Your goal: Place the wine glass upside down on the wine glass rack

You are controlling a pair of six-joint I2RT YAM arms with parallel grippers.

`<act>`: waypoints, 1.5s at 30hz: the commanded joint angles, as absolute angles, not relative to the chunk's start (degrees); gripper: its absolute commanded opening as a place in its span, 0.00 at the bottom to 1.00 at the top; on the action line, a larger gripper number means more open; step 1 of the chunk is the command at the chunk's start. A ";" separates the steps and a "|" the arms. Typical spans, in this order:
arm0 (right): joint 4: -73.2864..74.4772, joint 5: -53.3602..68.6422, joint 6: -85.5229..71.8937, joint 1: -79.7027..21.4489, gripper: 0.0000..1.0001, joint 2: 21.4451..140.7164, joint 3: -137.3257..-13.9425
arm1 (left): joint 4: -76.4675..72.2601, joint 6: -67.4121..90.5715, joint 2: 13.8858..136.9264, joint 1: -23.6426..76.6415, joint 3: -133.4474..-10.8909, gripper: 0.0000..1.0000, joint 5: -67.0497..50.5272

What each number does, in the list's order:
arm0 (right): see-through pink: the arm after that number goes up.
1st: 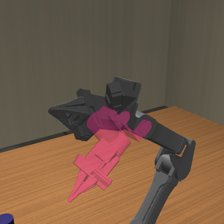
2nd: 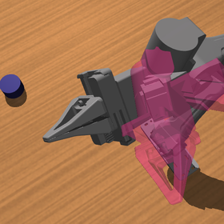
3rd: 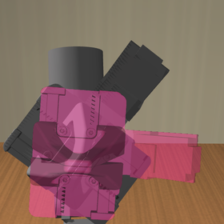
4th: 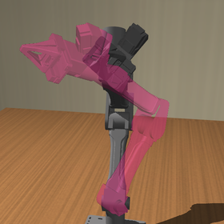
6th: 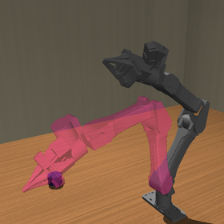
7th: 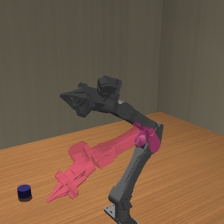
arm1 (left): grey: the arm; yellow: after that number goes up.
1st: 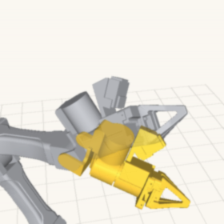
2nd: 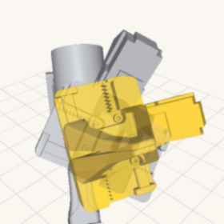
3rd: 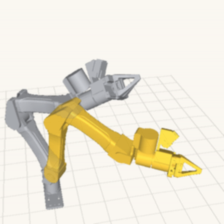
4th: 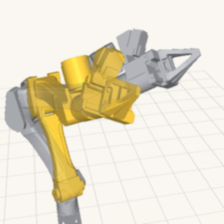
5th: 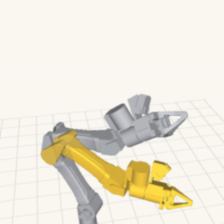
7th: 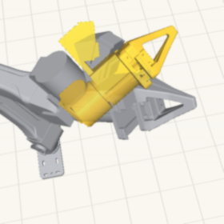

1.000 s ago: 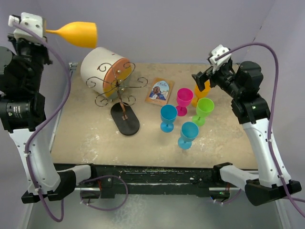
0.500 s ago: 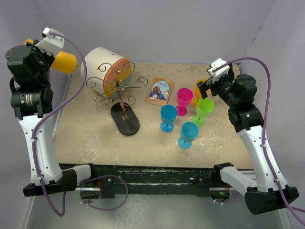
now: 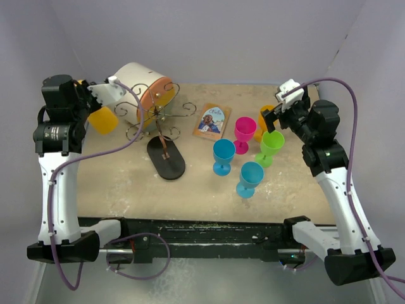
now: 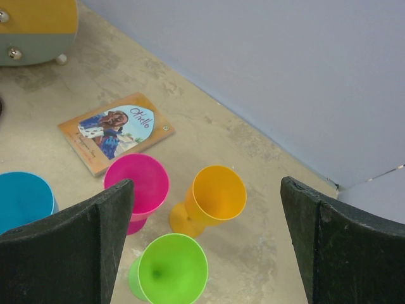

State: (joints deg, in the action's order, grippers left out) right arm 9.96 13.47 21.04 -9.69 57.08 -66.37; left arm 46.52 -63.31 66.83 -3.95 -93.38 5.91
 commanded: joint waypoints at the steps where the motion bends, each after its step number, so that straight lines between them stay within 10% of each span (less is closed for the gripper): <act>1: 7.12 15.36 20.86 -9.34 1.00 56.43 -66.10 | 44.98 -69.68 66.73 -1.18 -91.46 0.00 1.49; 45: 7.03 16.50 21.18 -8.53 1.00 57.70 -65.65 | 47.65 -77.04 73.10 6.65 -95.09 0.00 -23.57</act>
